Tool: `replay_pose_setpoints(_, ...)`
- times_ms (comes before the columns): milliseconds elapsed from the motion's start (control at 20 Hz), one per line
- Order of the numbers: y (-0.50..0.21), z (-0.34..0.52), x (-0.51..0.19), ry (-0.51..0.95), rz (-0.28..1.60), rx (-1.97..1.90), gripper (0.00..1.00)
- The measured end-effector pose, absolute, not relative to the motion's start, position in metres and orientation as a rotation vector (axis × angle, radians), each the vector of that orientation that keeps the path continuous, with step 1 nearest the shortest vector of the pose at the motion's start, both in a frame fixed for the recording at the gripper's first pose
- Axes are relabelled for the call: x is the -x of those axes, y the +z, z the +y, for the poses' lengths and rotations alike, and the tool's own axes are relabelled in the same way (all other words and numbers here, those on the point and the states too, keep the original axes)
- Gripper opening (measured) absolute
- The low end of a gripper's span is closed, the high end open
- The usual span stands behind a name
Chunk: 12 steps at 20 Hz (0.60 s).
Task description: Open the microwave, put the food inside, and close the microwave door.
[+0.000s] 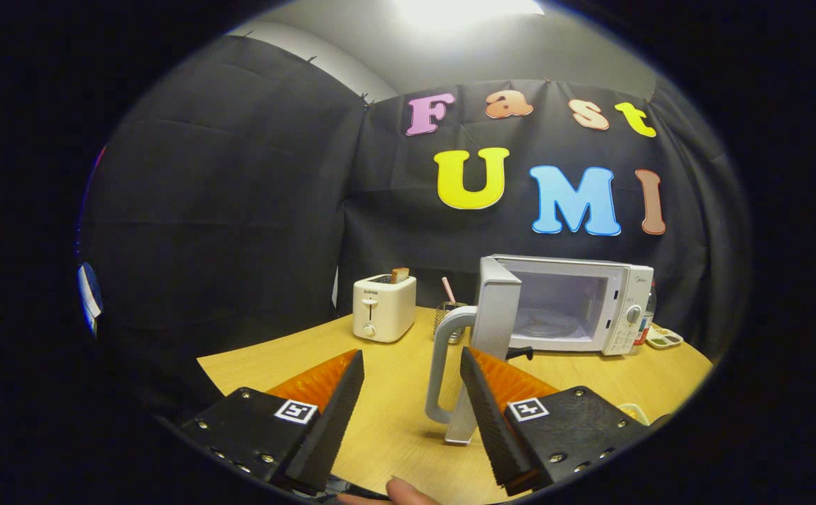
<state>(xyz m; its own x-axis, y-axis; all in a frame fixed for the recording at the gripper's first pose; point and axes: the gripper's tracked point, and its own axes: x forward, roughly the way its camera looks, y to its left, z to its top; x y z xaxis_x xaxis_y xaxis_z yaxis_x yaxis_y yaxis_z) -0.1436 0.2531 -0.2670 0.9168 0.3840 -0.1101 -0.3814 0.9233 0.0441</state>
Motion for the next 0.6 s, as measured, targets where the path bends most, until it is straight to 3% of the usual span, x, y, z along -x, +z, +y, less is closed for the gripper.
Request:
replay_pose_setpoints(100,-0.267,0.232,0.148,0.414,0.130,-0.039,0.98)
replay_pose_setpoints(300,-0.274,0.180,0.151,0.416,0.167,-0.065,0.97)
replay_pose_setpoints(600,-0.321,0.068,0.138,0.272,0.225,0.025,0.97)
